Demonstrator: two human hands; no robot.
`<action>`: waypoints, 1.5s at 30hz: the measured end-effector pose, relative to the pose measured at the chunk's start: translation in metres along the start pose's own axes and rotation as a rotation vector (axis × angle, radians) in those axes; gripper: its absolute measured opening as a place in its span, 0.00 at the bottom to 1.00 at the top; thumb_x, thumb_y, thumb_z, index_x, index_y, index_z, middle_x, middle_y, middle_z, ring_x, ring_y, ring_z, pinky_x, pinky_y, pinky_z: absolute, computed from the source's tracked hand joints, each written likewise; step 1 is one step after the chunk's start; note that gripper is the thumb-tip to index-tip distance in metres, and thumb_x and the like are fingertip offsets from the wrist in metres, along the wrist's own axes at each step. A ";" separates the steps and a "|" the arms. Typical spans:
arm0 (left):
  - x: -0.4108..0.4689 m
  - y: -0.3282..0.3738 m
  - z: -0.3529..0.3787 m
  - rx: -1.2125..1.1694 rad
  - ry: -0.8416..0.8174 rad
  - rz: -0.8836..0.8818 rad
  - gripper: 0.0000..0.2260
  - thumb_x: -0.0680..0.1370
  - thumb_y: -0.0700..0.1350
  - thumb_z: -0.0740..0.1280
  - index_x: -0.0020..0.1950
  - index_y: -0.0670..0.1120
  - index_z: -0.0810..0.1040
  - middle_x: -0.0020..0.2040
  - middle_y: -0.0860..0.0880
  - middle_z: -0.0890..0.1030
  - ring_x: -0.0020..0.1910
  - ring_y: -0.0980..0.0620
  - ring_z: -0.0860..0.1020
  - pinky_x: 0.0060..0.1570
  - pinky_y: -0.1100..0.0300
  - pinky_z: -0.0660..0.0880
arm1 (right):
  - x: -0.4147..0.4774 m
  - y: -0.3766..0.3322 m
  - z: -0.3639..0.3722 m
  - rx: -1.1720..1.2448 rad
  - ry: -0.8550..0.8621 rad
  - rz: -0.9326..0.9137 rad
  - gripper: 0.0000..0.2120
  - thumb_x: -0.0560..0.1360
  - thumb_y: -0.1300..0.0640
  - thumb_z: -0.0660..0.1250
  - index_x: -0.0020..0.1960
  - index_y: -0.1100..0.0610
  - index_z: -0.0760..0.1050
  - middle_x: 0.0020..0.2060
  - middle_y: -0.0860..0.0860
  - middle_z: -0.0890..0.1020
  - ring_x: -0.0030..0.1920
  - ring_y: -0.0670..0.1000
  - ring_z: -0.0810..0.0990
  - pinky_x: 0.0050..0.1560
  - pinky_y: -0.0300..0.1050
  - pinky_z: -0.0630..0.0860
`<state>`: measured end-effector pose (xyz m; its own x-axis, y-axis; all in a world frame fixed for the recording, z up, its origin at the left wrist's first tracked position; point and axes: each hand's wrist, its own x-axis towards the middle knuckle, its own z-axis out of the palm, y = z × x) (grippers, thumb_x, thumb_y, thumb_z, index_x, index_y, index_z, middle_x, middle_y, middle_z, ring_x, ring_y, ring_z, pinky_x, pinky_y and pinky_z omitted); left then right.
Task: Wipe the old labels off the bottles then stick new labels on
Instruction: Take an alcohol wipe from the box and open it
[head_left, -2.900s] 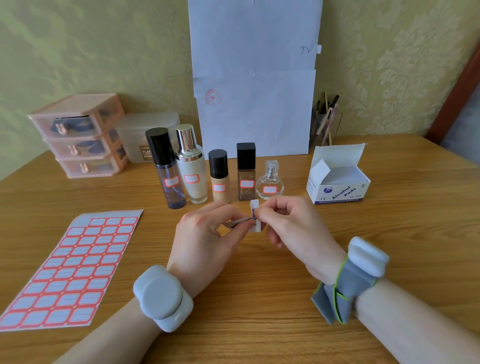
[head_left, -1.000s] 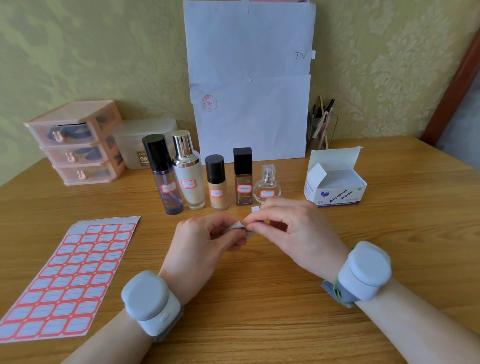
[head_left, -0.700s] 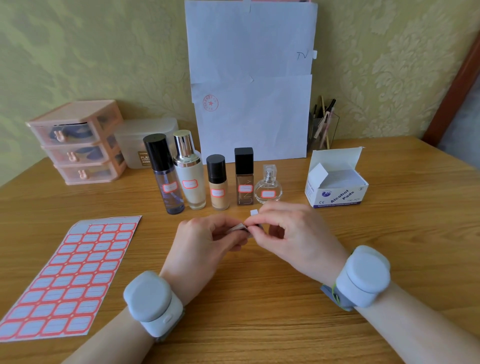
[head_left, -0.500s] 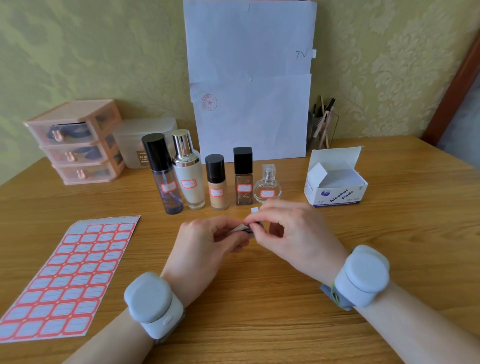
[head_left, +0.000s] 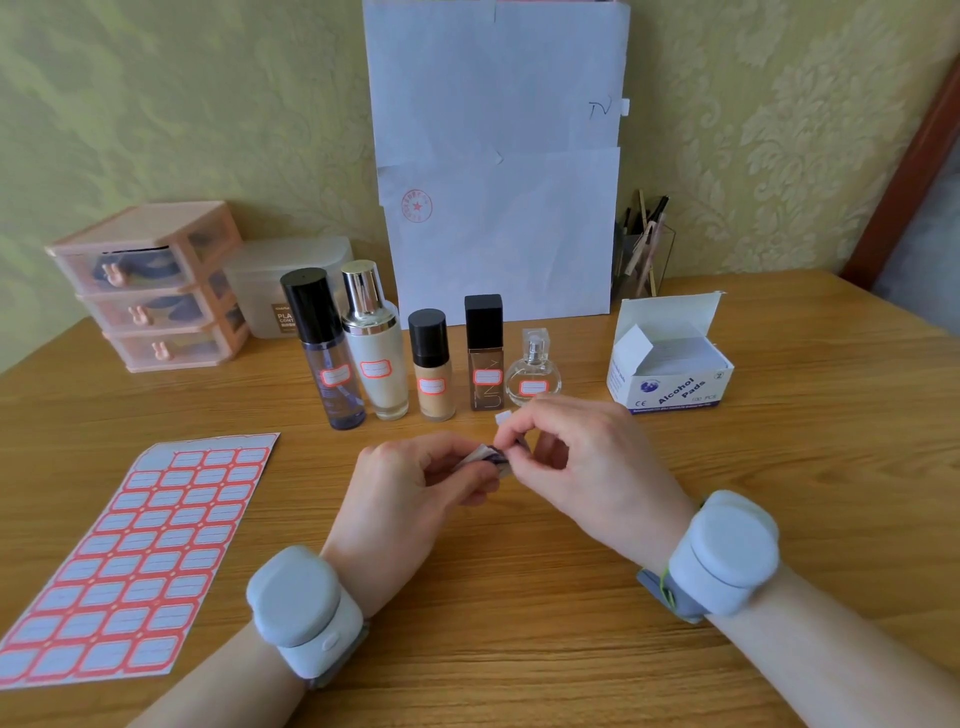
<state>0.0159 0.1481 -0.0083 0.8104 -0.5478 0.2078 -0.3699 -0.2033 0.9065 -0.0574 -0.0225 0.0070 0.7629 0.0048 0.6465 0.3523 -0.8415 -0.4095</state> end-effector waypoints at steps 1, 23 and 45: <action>0.001 0.000 0.000 -0.016 0.009 -0.008 0.06 0.76 0.38 0.73 0.46 0.49 0.86 0.38 0.50 0.87 0.39 0.53 0.87 0.47 0.58 0.83 | 0.000 0.000 0.001 0.008 -0.005 0.010 0.06 0.71 0.64 0.74 0.42 0.53 0.81 0.35 0.40 0.78 0.31 0.44 0.76 0.35 0.33 0.72; 0.000 0.001 0.002 -0.004 0.026 0.070 0.13 0.78 0.35 0.70 0.49 0.53 0.86 0.40 0.53 0.88 0.42 0.57 0.86 0.45 0.67 0.81 | 0.000 0.000 0.001 -0.012 -0.075 0.060 0.03 0.74 0.56 0.74 0.46 0.55 0.85 0.40 0.44 0.82 0.39 0.47 0.79 0.39 0.50 0.79; 0.007 -0.002 0.002 0.544 -0.122 -0.021 0.13 0.81 0.47 0.66 0.64 0.58 0.80 0.50 0.62 0.81 0.47 0.61 0.77 0.42 0.76 0.67 | 0.006 0.010 -0.012 0.281 -0.092 0.434 0.02 0.75 0.56 0.72 0.45 0.51 0.84 0.34 0.45 0.85 0.33 0.41 0.84 0.45 0.43 0.82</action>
<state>0.0210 0.1429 -0.0091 0.7738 -0.6222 0.1186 -0.5616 -0.5873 0.5828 -0.0562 -0.0372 0.0145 0.9111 -0.2537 0.3248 0.1154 -0.5995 -0.7920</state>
